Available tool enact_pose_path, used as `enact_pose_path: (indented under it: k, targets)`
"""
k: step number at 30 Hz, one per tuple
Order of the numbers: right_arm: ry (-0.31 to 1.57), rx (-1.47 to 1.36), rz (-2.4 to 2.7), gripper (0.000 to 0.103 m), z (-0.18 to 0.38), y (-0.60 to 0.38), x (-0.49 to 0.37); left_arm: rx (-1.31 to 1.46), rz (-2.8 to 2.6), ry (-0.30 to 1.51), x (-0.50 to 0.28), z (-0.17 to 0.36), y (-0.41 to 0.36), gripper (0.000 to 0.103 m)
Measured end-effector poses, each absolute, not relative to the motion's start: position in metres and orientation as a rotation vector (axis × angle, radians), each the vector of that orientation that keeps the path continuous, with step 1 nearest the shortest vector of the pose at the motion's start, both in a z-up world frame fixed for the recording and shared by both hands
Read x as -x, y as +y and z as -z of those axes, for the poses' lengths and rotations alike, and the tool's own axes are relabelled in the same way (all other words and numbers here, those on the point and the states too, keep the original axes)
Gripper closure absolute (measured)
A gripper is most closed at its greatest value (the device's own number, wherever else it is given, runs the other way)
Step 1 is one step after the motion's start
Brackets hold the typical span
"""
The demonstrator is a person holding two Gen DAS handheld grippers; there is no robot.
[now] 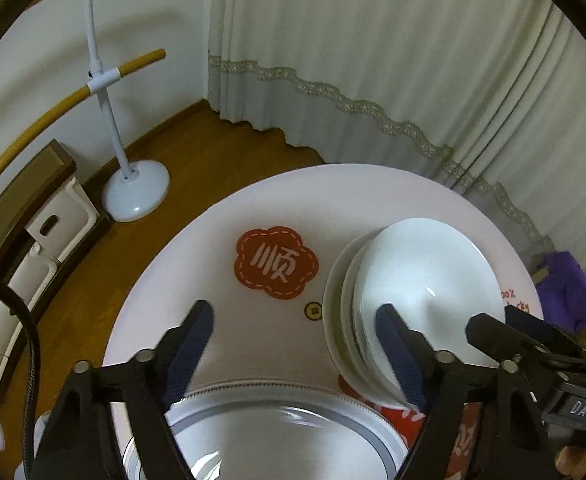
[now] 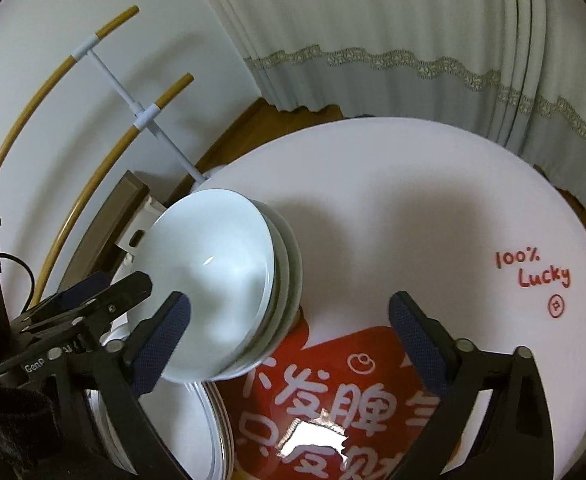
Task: Organize plates and bowls
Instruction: 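Move both grippers to the bowl stack and close on its rim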
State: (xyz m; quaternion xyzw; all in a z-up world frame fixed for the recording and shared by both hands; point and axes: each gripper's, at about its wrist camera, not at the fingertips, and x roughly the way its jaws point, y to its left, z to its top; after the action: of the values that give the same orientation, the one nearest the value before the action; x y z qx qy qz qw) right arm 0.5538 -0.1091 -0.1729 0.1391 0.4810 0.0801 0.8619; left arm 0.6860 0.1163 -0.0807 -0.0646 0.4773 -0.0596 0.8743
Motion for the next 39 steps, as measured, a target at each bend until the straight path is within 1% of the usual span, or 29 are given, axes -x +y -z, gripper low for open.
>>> enact_pose_path:
  k: [2, 3, 5, 6, 8, 9, 10, 13, 14, 15, 16, 17, 22, 24, 27, 28, 29, 30, 36, 39]
  targets:
    - [1.04, -0.305, -0.176, 0.016, 0.178, -0.109, -0.559, 0.139, 0.13, 0.997, -0.699, 0.086, 0.116, 0.032]
    - [1.047, -0.307, -0.181, 0.019, 0.179, -0.108, -0.561, 0.136, 0.141, 0.988, -0.707, 0.084, 0.116, 0.035]
    - [1.066, -0.305, -0.19, 0.03, 0.183, -0.107, -0.563, 0.128, 0.159, 0.991, -0.703, 0.093, 0.111, 0.039]
    - [1.074, -0.304, -0.193, 0.033, 0.184, -0.107, -0.564, 0.13, 0.171, 1.0, -0.711, 0.094, 0.11, 0.043]
    - [1.088, -0.301, -0.204, 0.045, 0.187, -0.105, -0.565, 0.127, 0.175, 1.002, -0.702, 0.1, 0.114, 0.049]
    - [1.094, -0.295, -0.205, 0.047, 0.189, -0.103, -0.564, 0.127, 0.181, 1.006, -0.709, 0.101, 0.114, 0.05]
    - [1.095, -0.297, -0.213, 0.049, 0.19, -0.102, -0.563, 0.13, 0.186, 1.006, -0.698, 0.105, 0.114, 0.051]
    - [1.095, -0.299, -0.226, 0.054, 0.189, -0.101, -0.563, 0.132, 0.198, 1.006, -0.696, 0.11, 0.117, 0.051]
    - [1.093, -0.299, -0.232, 0.056, 0.188, -0.101, -0.563, 0.136, 0.204, 1.008, -0.7, 0.111, 0.118, 0.053]
    - [1.091, -0.302, -0.236, 0.058, 0.187, -0.1, -0.563, 0.139, 0.21, 1.009, -0.695, 0.113, 0.12, 0.056]
    - [1.089, -0.307, -0.246, 0.061, 0.187, -0.099, -0.563, 0.14, 0.217, 1.009, -0.686, 0.113, 0.12, 0.058]
    - [1.087, -0.311, -0.252, 0.062, 0.187, -0.099, -0.562, 0.136, 0.223, 1.012, -0.686, 0.114, 0.121, 0.06]
    - [1.079, -0.308, -0.251, 0.063, 0.187, -0.099, -0.56, 0.135, 0.224, 1.02, -0.683, 0.119, 0.118, 0.061]
    - [1.078, -0.309, -0.253, 0.063, 0.188, -0.099, -0.562, 0.145, 0.245, 1.036, -0.685, 0.122, 0.117, 0.066]
    - [1.076, -0.306, -0.252, 0.063, 0.187, -0.099, -0.562, 0.118, 0.239, 1.043, -0.687, 0.123, 0.114, 0.067]
    - [1.075, -0.306, -0.254, 0.063, 0.187, -0.099, -0.562, 0.114, 0.241, 1.043, -0.689, 0.122, 0.113, 0.068]
    - [1.074, -0.308, -0.256, 0.063, 0.188, -0.099, -0.562, 0.117, 0.25, 1.046, -0.688, 0.12, 0.111, 0.073]
    - [1.074, -0.314, -0.258, 0.063, 0.188, -0.1, -0.561, 0.127, 0.26, 1.052, -0.688, 0.12, 0.11, 0.075]
    - [1.078, -0.323, -0.262, 0.063, 0.188, -0.101, -0.562, 0.108, 0.244, 1.051, -0.687, 0.12, 0.103, 0.077]
    - [1.082, -0.342, -0.267, 0.061, 0.189, -0.103, -0.565, 0.118, 0.239, 1.048, -0.687, 0.12, 0.102, 0.077]
